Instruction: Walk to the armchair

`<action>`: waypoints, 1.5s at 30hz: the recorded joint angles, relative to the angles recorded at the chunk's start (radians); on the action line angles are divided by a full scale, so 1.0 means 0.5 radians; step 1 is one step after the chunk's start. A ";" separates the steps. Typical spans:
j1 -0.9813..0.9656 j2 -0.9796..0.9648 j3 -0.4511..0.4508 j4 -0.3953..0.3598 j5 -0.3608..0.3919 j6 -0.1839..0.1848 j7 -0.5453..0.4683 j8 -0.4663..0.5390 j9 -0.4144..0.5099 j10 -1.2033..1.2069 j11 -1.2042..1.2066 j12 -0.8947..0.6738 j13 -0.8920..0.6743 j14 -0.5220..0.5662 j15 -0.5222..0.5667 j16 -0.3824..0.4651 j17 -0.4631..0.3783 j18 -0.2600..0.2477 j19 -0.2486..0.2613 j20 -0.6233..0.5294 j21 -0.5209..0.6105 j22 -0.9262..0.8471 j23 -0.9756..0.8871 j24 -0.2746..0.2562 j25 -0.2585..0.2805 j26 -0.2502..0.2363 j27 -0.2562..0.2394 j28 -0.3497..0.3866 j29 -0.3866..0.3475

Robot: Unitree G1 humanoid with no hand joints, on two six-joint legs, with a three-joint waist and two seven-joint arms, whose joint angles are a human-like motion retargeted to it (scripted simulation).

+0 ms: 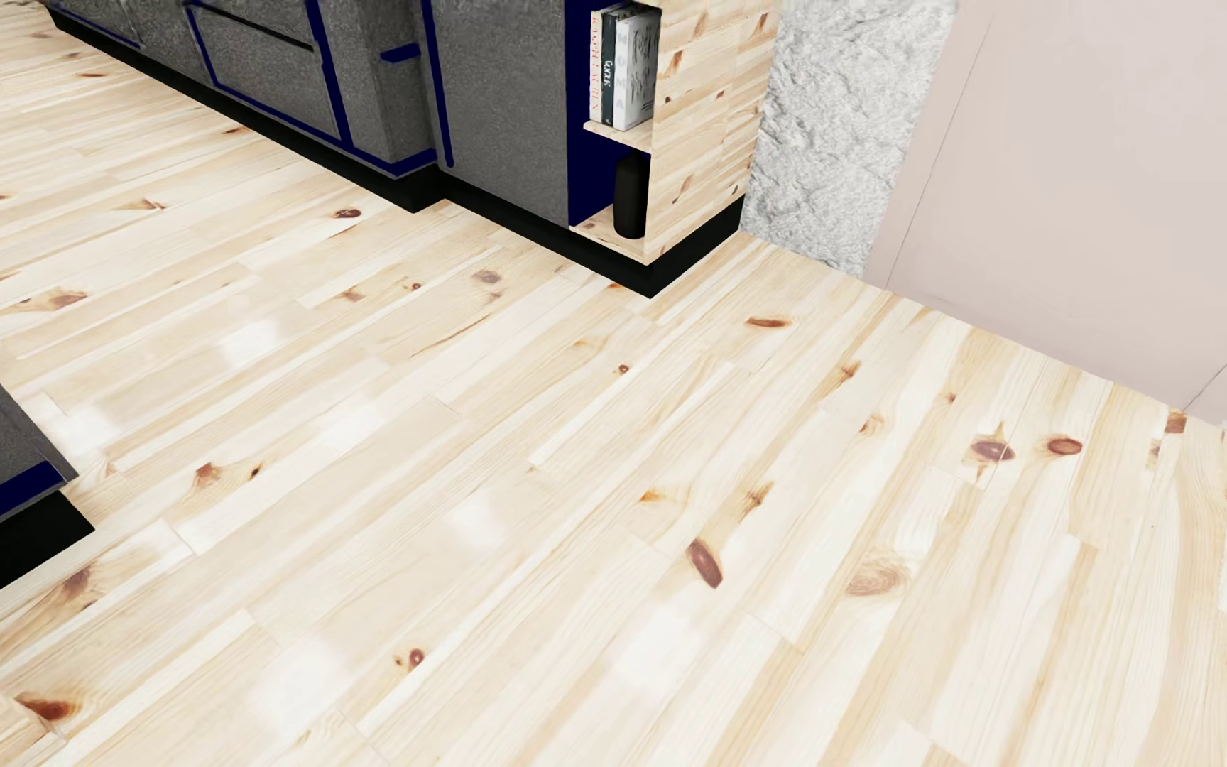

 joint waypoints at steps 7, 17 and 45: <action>0.102 0.129 -0.090 0.142 -0.198 -0.081 0.367 -0.369 -0.058 -0.243 -0.422 -0.500 0.043 -0.015 -0.173 0.223 -0.026 0.008 -0.083 -0.069 -0.054 -0.556 0.027 -0.294 0.012 -0.198 -0.042 0.194 -0.019; 0.309 0.184 0.033 0.928 -0.483 -0.004 1.812 -1.901 -0.081 -0.516 -1.134 -0.085 -0.093 0.266 -0.722 0.542 -0.094 -0.186 0.082 -0.185 0.200 -0.576 -0.341 -0.396 0.026 -0.111 -0.265 0.039 -0.035; -0.066 -0.440 0.074 0.022 0.274 -0.078 0.204 0.415 0.050 -0.067 0.279 -0.048 -0.056 -0.265 -0.304 0.316 -0.222 0.050 0.032 0.176 0.398 -0.066 0.084 0.053 -0.136 -0.241 0.088 -0.148 0.117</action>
